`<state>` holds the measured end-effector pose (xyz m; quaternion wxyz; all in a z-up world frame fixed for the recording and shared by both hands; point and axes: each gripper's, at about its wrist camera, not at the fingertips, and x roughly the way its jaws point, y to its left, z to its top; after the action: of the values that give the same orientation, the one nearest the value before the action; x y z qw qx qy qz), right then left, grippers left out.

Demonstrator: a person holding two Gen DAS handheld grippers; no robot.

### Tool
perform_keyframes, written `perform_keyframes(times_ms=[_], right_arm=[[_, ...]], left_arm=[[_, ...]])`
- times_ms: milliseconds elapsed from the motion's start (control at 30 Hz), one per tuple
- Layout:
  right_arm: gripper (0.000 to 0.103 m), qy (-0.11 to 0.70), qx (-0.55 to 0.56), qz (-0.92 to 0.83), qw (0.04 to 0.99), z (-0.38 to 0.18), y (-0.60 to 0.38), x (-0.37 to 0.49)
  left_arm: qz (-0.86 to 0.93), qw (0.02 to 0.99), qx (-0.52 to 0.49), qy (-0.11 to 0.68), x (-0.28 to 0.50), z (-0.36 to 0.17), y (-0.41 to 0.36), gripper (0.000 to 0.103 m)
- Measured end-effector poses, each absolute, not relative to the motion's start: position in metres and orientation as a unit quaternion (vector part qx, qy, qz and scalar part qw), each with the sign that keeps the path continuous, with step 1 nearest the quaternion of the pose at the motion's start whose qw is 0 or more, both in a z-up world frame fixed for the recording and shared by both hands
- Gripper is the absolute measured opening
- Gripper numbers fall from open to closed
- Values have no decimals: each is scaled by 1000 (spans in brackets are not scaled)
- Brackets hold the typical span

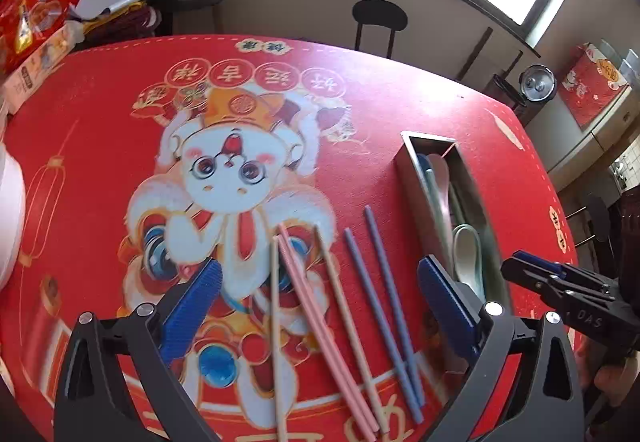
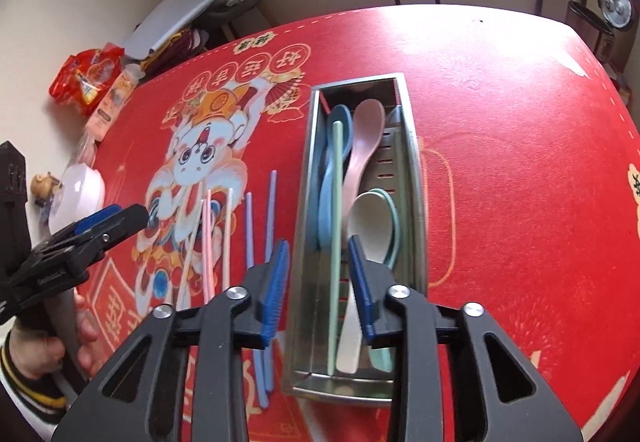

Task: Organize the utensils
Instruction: 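Move both tools back to the chopsticks and close the left tool on a cream chopstick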

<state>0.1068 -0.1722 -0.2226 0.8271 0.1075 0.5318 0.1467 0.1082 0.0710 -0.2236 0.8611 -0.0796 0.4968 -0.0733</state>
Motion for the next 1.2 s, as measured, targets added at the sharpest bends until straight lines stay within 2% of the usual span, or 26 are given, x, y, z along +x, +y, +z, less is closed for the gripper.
perform_keyframes(times_ms=[367,433,500,667,833,900,967,1200], right_arm=[[33,550,78,195,808,-231,-125,97],[33,556,73,202,803,-235,-117,94],[33,563,70,206,797,-240,-110,92],[32,579,67,212,784,-252,-97,92],[32,589,60,219,776,-260,-84,94],[29,590,57,223,774,-262,-80,95],[20,593,51,227,771,-264,-74,95],[13,607,31,230,760,-276,-58,97]], left_arm=[[-39,841,-76,534,62,-274,104,95],[-53,837,-67,540,58,-279,98,84],[-63,832,-54,548,55,-284,92,65],[-80,827,-41,556,56,-294,83,43],[-85,827,-26,556,59,-302,79,31],[-85,827,-23,556,60,-302,81,15],[-82,827,-29,556,60,-303,87,7],[-73,824,-43,560,58,-303,114,7]])
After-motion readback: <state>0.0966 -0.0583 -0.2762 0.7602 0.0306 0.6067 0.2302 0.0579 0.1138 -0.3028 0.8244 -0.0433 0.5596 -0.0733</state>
